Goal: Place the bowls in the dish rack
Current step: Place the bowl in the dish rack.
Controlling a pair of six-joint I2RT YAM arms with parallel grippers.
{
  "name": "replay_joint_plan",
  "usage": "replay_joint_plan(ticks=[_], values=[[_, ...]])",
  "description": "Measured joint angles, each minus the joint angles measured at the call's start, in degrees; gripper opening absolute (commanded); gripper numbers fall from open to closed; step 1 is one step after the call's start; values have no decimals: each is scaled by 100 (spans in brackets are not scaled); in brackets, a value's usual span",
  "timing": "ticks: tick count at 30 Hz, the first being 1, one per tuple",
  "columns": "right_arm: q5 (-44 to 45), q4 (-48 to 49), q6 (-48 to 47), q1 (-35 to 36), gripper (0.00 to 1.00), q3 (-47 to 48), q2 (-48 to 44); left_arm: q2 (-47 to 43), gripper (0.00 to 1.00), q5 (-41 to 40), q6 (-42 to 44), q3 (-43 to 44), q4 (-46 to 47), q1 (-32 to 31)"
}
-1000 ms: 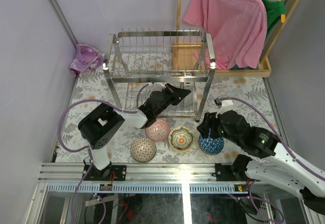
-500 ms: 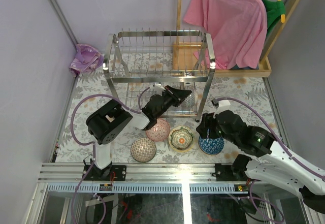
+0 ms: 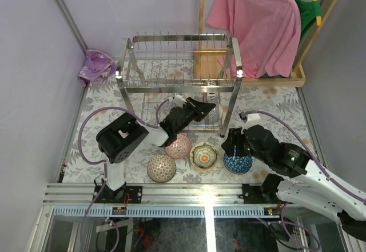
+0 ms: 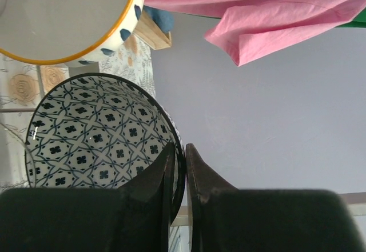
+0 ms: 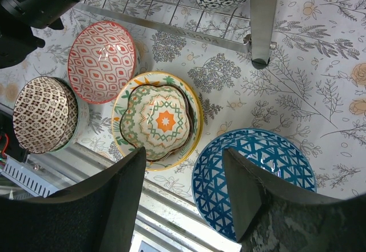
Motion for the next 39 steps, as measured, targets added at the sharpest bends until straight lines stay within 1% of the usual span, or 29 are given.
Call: replay_joint_plan(ticks=[6, 11, 17, 22, 27, 31, 37, 39], values=[[-2, 4, 2, 0, 63, -50, -26, -450, 0, -79, 367, -26, -850, -37], [-11, 7, 2, 0, 63, -81, -7, -629, 0, -160, 592, 42, -1353, -59], [-44, 9, 2, 0, 63, -81, 2, -638, 1, -166, 883, 522, -2074, -74], [-42, 7, 2, 0, 63, -81, 2, -640, 0, -295, 1158, 975, -2791, -155], [-42, 7, 2, -2, 63, -81, 2, -804, 0, -472, 1445, 1025, -3309, -236], [-44, 7, 2, 0, 63, -81, 22, -916, 0, -516, 1519, 822, -3300, -245], [-46, 7, 2, -2, 63, -81, 81, -994, 0, -459, 1517, 570, -2975, -210], [-50, 9, 2, 0, 63, -81, 107, -997, 0, -356, 1493, 431, -2693, -173]])
